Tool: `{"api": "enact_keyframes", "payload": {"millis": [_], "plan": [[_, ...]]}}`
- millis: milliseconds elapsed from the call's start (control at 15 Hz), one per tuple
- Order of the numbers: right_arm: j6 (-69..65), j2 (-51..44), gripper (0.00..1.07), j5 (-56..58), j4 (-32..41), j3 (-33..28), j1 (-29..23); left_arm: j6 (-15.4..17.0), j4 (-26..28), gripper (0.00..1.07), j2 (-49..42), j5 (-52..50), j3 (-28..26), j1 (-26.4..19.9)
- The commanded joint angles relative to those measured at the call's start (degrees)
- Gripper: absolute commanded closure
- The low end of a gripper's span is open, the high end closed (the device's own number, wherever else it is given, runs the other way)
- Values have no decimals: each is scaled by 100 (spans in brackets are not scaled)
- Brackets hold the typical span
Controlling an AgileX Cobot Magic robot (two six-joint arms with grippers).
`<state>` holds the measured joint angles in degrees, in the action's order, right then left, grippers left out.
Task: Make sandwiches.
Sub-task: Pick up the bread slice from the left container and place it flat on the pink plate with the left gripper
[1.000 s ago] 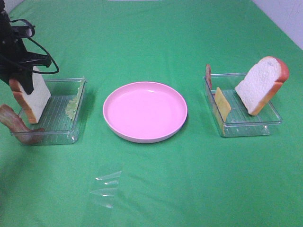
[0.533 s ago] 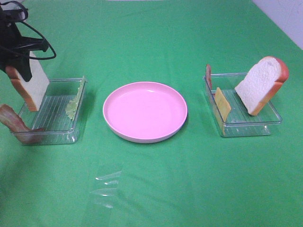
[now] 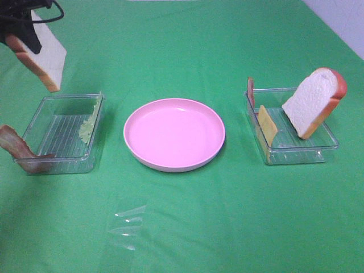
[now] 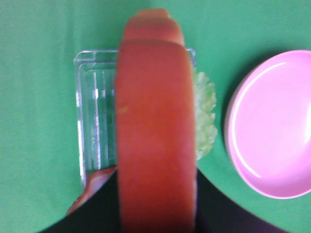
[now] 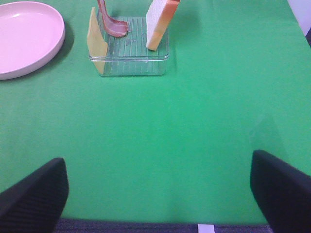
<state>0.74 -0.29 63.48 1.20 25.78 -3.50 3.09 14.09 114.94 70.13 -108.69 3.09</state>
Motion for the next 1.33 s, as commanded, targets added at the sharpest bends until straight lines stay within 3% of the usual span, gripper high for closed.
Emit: {"api": "enact_keyframes", "payload": {"millis": [67, 267, 333, 400, 667, 1000, 1333], "plan": [[57, -155, 8, -40, 6, 17, 0, 29, 808, 107, -86, 550, -355, 23], [57, -155, 8, -40, 6, 17, 0, -17, 1885, 107, -92, 533, -493, 52], [57, -155, 8, -40, 6, 17, 0, -172, 2034, 107, -86, 401, -493, 298], [57, -155, 8, -40, 6, 17, 0, -309, 2028, 107, -17, 378, -487, 464], [57, -155, 8, -40, 6, 17, 0, -281, 2097, 107, 292, 258, -418, 968], [57, -155, 8, -40, 6, 17, 0, -309, 2538, 107, 762, -584, 413, 1524], [57, -155, 8, -40, 6, 17, 0, -258, 2567, 107, 1180, -1203, 413, 1874]]}}
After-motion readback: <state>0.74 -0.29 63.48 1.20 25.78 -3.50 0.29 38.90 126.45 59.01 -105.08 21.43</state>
